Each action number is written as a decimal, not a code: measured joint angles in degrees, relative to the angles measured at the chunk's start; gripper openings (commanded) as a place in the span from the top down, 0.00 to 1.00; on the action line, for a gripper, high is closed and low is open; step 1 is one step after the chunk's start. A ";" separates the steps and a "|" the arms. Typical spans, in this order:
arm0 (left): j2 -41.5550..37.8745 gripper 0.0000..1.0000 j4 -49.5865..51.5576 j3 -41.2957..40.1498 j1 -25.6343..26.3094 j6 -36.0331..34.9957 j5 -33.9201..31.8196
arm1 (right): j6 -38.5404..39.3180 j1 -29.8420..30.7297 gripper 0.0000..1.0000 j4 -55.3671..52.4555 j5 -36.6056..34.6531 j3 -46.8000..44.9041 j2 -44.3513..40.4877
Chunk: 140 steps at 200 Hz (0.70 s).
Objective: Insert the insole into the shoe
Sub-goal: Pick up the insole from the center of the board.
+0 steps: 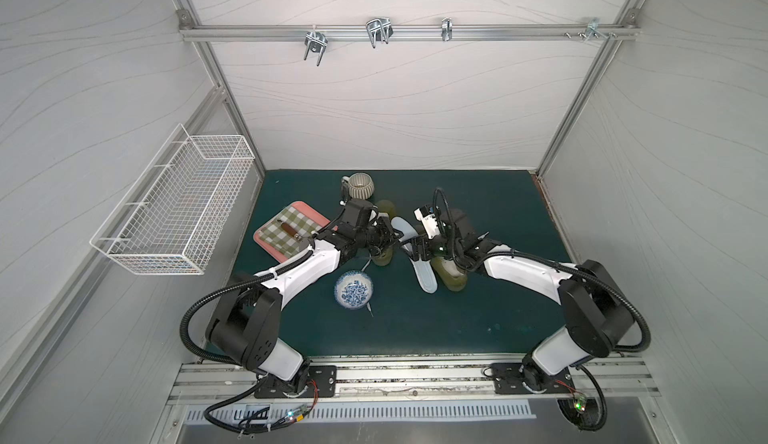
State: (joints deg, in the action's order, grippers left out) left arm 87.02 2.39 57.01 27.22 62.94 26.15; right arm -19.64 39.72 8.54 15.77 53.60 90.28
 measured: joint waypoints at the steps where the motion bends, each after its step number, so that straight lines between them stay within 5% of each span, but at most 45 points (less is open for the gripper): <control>1: 0.00 1.00 -0.02 0.00 -0.02 -0.02 0.00 | -0.02 0.00 0.29 -0.04 -0.02 0.02 0.00; 34: 0.00 0.95 -0.42 -0.04 -0.22 0.04 0.02 | 0.87 0.04 0.33 -1.27 -0.04 1.05 -0.20; 80: 0.00 0.59 -0.94 -0.20 -0.35 0.55 0.55 | 2.56 -0.07 0.42 -7.10 -1.51 3.98 -0.68; 140: -1.20 0.53 4.20 1.36 -1.40 -3.54 0.24 | 4.26 -1.44 0.52 -19.65 -3.48 9.18 -2.40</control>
State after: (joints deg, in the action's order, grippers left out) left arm 85.82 6.59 58.37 25.82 59.40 26.39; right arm -15.38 38.28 -11.11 12.29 62.78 87.88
